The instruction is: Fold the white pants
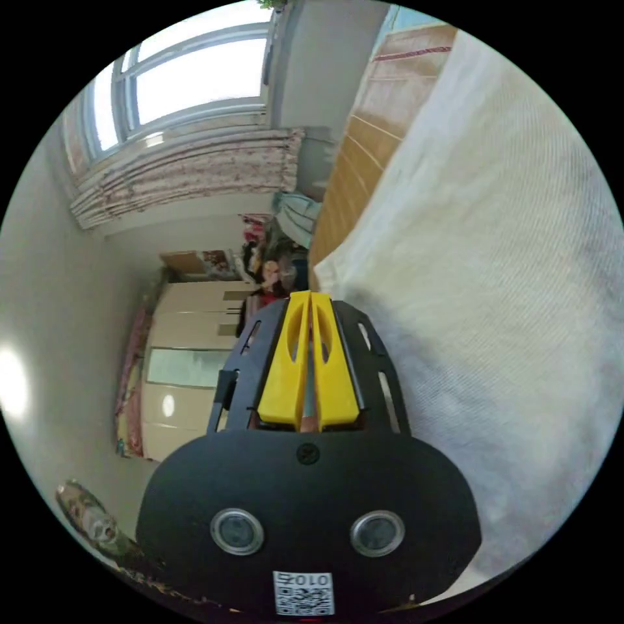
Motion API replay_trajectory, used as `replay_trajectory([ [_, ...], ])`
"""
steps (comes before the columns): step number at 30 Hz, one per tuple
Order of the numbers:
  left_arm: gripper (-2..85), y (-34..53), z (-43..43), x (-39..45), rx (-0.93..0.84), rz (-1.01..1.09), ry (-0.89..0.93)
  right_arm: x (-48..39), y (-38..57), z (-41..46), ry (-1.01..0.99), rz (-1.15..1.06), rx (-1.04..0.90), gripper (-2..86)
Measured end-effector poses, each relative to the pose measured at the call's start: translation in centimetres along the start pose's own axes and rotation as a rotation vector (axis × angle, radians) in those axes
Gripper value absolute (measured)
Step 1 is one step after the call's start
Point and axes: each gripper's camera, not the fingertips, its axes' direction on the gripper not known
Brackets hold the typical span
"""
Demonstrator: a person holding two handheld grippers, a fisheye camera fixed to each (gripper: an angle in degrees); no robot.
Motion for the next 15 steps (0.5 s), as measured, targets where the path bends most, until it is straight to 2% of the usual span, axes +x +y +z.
replay_trajectory([
  [5,-0.2,0.9,-2.4,0.1,0.092,-0.005,-0.043,1.2,-1.1,3.8,0.082,-0.07,-0.02,1.7],
  [11,-0.1,1.9,-2.1,-1.8,0.073,-0.063,-0.008,2.4,-1.2,5.9,-0.058,-0.008,-0.06,1.8],
  [13,-0.1,1.8,-2.3,-2.3,0.061,-0.081,-0.005,0.5,-0.9,3.8,-0.189,-0.159,0.039,1.8],
  [15,-0.1,1.4,-2.7,-2.6,0.062,-0.088,0.004,0.4,-1.4,2.1,-0.141,-0.177,0.113,1.8],
])
